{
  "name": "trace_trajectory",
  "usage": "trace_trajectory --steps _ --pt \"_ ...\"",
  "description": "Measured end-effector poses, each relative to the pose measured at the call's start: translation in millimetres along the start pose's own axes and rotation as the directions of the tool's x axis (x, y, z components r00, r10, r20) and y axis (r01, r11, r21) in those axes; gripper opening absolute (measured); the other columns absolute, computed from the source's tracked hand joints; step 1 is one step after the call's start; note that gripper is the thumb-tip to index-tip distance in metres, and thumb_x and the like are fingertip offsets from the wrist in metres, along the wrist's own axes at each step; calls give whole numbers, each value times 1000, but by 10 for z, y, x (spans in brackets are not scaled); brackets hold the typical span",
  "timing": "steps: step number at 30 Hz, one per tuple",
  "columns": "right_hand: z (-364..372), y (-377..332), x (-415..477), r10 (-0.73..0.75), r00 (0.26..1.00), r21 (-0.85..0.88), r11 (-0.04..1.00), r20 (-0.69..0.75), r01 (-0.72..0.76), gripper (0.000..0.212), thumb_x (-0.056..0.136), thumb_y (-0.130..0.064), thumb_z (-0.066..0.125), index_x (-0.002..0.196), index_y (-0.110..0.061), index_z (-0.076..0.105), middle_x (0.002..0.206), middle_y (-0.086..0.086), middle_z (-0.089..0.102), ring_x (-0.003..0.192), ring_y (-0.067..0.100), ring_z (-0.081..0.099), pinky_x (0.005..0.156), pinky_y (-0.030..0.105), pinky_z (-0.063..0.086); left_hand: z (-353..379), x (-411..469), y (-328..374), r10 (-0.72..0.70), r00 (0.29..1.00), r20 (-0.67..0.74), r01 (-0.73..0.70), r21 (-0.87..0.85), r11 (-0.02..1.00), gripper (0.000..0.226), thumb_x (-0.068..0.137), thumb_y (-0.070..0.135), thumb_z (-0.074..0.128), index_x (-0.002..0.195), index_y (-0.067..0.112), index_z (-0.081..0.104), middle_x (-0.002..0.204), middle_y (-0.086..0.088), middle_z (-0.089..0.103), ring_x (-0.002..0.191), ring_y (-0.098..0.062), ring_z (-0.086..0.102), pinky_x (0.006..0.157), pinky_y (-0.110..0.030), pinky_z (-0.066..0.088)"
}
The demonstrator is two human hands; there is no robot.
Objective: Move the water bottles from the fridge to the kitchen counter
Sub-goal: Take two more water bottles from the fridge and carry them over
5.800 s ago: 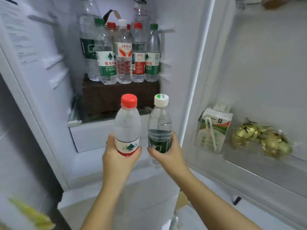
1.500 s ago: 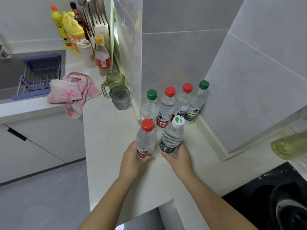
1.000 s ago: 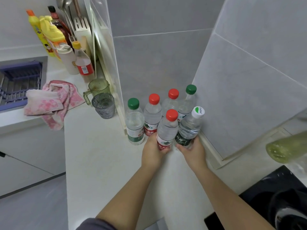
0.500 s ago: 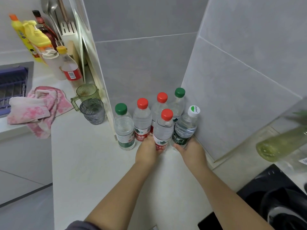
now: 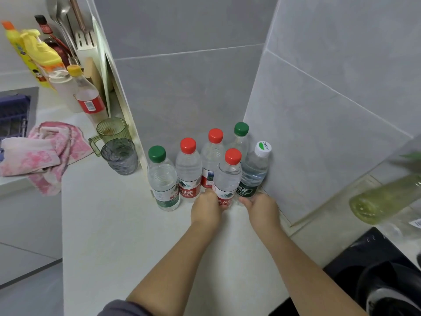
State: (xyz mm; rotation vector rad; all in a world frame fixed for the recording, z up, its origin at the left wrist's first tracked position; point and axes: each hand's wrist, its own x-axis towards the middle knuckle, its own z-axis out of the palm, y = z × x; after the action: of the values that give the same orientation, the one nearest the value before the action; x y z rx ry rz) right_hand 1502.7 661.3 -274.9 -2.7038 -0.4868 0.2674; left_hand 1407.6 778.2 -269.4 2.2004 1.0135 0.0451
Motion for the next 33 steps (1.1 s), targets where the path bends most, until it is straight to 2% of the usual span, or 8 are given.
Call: trace_trajectory --steps 4,8,12,15,19,23,27,33 --pt "27 25 -11 -6 1000 -11 1000 -1 6 45 93 -50 62 72 -10 53 73 15 63 64 26 46 58 29 29 -14 -38 -3 8 1000 -16 -8 -2 1000 49 81 34 76 113 3 56 106 -14 68 97 -32 65 76 -38 51" --pt "63 117 -108 -57 998 112 992 40 52 44 94 -43 62 98 1 64 93 17 71 83 35 65 63 30 34 -53 -94 -50 -1 1000 0 1 19 1000 49 83 34 74 114 3 54 110 -15 66 101 -32 64 76 -34 47" --pt "20 148 -326 -70 991 156 986 112 52 51 92 -41 64 129 -6 55 111 16 69 103 34 65 82 38 51 -130 -246 -157 -18 995 103 11 70 997 68 81 36 75 133 7 41 130 -13 55 118 -30 55 91 -37 46" --pt "-29 125 -560 -111 981 169 982 158 84 53 94 -37 62 137 -9 49 127 15 61 115 32 59 93 39 48 -218 -476 -311 -3 991 134 -17 148 989 82 84 39 71 146 11 26 143 -11 41 129 -27 45 99 -37 42" --pt "-72 19 -904 -254 944 135 964 210 229 54 96 -40 57 142 -15 45 141 5 49 127 24 48 100 36 44 -427 -865 -552 42 997 62 -53 193 980 81 86 40 67 149 14 24 147 -7 38 132 -24 40 103 -35 38" --pt "-77 -183 -1215 -439 871 153 898 220 413 55 96 -40 58 144 -16 44 145 1 46 134 21 40 109 33 35 -674 -1341 -800 73 995 -72 -58 190 980 77 87 39 66 150 15 26 151 -4 35 136 -22 37 108 -30 33" --pt "-35 -420 -1547 -595 757 203 804 271 559 57 97 -37 58 146 -15 42 149 1 42 138 20 37 114 29 29 -874 -1899 -1079 67 982 -178 -37 165 986 76 88 40 66 149 14 29 151 -3 36 138 -20 34 112 -28 29" --pt "37 -878 -2149 -745 563 217 653 358 725 59 99 -40 53 150 -18 35 158 0 31 146 16 25 118 27 19 -1157 -2834 -1543 -56 943 -328 83 70 994 72 89 42 63 149 21 29 153 4 32 140 -14 29 113 -30 30"
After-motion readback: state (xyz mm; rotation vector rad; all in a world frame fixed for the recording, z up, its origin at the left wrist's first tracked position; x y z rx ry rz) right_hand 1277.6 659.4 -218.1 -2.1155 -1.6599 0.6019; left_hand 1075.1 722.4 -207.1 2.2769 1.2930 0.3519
